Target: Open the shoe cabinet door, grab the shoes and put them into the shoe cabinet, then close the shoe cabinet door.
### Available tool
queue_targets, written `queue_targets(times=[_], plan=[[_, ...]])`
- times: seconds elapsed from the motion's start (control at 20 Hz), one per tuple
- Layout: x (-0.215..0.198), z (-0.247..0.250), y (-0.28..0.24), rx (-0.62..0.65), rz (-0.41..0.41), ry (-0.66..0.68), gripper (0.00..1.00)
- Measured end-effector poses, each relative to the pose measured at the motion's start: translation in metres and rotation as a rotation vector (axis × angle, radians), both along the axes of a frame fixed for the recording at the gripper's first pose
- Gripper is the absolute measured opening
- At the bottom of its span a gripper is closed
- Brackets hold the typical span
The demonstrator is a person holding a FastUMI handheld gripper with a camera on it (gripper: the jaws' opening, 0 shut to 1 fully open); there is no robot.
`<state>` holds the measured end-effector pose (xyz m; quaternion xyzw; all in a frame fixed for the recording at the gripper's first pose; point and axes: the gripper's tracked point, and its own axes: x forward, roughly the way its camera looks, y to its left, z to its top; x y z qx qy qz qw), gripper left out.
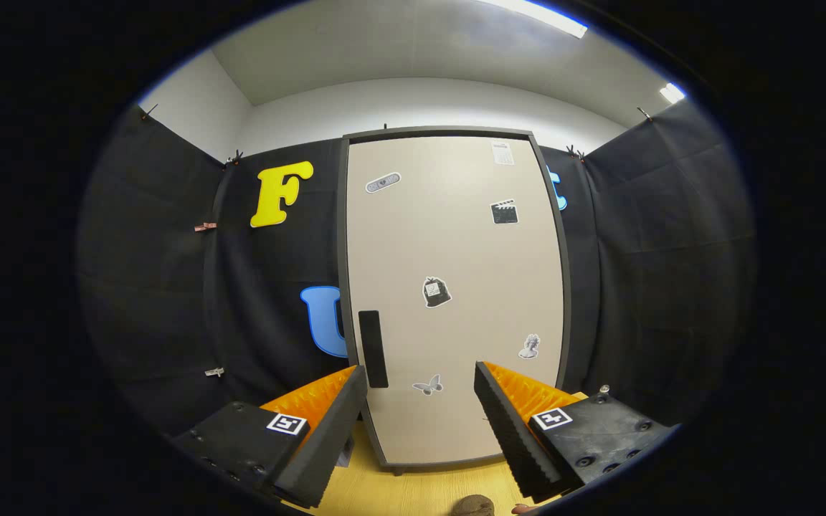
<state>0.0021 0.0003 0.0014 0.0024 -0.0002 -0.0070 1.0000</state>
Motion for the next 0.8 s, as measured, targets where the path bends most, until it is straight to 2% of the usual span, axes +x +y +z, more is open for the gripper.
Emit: queue_targets(times=[0.4,0.8], plan=[[0.016,-0.009,0.017,0.013,0.025,0.018,0.98],[0.078,-0.040,0.048,0.047,0.051,0.081,0.98]])
